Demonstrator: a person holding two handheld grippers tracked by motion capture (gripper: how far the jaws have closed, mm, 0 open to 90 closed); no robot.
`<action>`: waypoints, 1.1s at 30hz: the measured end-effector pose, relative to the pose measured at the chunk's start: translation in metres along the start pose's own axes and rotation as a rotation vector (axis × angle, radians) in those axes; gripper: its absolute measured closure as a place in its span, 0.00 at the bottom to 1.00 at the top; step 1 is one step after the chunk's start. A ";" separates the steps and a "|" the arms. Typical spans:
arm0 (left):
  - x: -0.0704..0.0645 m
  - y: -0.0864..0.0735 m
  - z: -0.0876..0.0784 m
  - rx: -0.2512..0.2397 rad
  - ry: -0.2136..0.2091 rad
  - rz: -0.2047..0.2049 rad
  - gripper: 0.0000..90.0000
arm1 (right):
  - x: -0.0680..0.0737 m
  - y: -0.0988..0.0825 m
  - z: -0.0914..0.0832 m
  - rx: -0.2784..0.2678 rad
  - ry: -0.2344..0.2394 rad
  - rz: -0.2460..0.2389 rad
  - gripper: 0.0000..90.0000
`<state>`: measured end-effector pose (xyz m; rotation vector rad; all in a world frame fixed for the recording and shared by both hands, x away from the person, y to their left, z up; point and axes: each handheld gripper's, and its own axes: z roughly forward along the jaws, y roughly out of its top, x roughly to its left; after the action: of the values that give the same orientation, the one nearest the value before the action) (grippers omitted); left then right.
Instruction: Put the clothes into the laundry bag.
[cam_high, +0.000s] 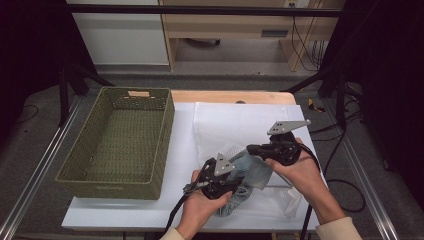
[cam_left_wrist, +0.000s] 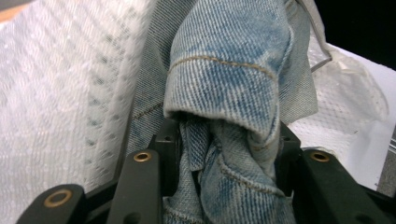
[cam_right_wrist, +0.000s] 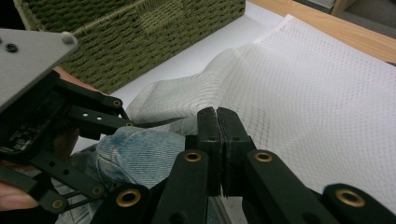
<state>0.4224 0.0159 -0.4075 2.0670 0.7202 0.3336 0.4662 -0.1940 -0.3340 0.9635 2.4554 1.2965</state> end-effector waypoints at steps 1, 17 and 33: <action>-0.001 0.002 -0.001 -0.004 0.003 0.005 0.64 | 0.000 0.000 0.000 -0.002 0.002 0.003 0.99; -0.002 0.016 0.008 -0.005 0.059 0.050 0.64 | -0.004 0.000 -0.002 -0.027 0.002 0.020 0.99; 0.008 0.008 0.032 -0.060 0.100 0.014 0.35 | -0.013 -0.010 0.010 -0.006 -0.033 0.048 0.99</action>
<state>0.4476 -0.0040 -0.4188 2.0108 0.7467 0.4634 0.4761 -0.1991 -0.3492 1.0397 2.4167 1.2914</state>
